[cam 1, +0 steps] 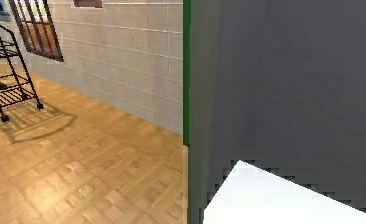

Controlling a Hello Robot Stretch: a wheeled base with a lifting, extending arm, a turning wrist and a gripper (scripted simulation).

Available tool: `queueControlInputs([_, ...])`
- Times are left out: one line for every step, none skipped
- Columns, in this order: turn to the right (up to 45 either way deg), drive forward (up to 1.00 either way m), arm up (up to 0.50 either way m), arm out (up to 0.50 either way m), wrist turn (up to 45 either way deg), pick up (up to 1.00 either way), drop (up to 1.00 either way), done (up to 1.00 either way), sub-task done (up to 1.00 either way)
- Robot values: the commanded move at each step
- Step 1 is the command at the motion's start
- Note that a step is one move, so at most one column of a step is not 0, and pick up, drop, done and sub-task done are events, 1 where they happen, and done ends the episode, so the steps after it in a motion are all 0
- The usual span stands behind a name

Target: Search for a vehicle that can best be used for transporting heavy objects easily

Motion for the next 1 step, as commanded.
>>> queueControlInputs([0.0, 0.50, 0.00, 0.00, 0.0, 0.00, 0.00, 0.00, 0.00])
